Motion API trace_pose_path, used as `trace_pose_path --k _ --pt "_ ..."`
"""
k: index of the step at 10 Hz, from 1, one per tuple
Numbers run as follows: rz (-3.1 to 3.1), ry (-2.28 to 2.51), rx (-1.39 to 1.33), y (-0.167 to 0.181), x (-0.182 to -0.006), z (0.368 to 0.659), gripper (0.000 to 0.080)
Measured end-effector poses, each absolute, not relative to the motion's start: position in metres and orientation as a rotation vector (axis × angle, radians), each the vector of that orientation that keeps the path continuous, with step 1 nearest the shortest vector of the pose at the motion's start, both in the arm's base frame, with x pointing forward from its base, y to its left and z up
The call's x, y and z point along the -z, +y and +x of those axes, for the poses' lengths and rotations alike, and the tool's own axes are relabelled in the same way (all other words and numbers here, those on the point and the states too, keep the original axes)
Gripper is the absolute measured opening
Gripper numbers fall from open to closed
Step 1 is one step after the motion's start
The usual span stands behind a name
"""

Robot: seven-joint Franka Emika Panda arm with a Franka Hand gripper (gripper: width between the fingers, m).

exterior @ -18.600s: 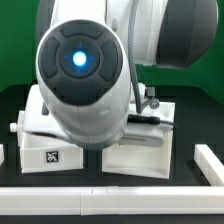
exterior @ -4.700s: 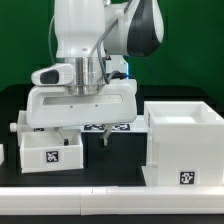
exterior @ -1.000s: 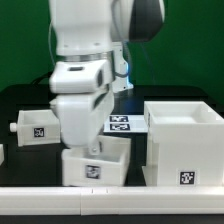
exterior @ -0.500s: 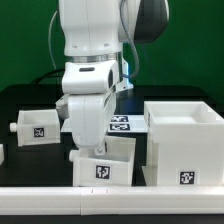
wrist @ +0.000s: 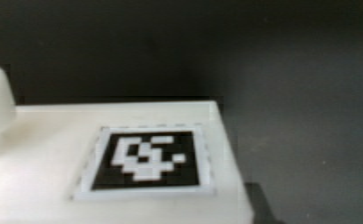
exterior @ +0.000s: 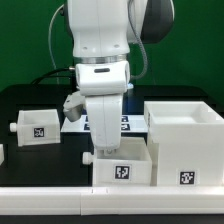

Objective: Assemble drawer

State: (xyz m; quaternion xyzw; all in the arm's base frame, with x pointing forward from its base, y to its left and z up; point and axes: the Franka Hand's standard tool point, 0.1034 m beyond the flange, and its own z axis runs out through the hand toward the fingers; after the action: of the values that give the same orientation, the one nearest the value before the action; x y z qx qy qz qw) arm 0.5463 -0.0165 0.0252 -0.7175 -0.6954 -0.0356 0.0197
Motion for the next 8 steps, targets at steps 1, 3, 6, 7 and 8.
trace_pose_path --k 1,3,6,7,8 --pt "-2.224 -2.156 0.109 -0.015 -0.024 0.546 0.0038" --pt "-2.226 -2.15 0.106 -0.015 -0.024 0.55 0.0038" --pt "-2.247 -2.126 0.116 -0.006 -0.026 0.559 0.0038" --pt "-2.265 -2.102 0.111 -0.005 -0.026 0.559 0.0038" --pt "-2.277 -2.085 0.107 -0.004 -0.025 0.559 0.0038"
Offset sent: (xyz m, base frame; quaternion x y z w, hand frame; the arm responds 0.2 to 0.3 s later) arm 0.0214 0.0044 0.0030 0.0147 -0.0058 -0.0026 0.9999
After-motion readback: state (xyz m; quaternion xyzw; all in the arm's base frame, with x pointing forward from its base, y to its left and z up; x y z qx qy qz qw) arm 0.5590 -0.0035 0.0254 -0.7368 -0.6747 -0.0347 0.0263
